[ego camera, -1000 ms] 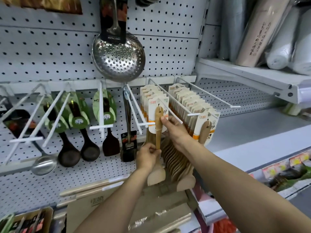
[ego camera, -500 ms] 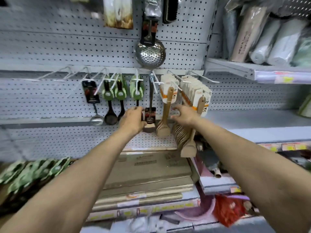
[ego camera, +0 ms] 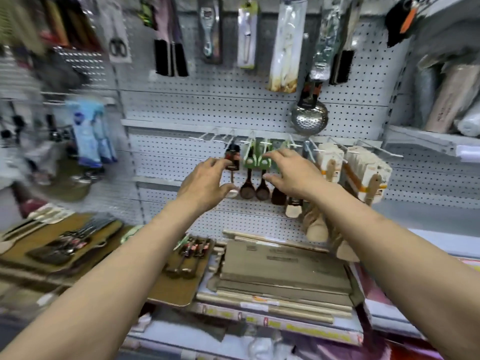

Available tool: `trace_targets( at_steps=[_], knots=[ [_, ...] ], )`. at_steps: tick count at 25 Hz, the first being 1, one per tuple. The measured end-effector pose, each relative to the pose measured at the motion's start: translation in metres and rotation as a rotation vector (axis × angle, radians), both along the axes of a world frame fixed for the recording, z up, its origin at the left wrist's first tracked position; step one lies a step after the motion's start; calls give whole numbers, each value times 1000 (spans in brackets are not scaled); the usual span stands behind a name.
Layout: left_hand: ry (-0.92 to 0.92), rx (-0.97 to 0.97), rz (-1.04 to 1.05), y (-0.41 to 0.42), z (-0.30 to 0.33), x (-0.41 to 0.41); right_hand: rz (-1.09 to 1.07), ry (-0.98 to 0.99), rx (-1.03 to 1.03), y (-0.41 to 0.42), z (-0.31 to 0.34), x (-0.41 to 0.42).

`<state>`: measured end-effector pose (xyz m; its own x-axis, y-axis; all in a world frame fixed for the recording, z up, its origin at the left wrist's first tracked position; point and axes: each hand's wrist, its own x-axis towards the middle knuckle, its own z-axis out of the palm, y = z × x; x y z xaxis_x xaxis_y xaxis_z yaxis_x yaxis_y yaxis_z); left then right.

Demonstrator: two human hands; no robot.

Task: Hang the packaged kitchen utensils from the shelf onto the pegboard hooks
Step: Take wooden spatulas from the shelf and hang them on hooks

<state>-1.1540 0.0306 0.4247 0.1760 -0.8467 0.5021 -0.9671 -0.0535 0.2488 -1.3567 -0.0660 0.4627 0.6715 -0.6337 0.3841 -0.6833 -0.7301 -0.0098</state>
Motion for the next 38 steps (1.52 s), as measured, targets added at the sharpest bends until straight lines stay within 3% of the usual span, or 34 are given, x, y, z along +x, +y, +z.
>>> trace_targets(
  at_steps=[4,18,26,38],
  knots=[
    [14,1,76,57,-11,74,97,4,-10,48,-8,84],
    [-56,60,365,266,-13,446,320,8,101,207,-28,480],
    [32,67,382,276,-39,616,371,53,138,210,-46,662],
    [161,192,448,210,-69,927,394,61,308,124,-84,995]
  ],
)
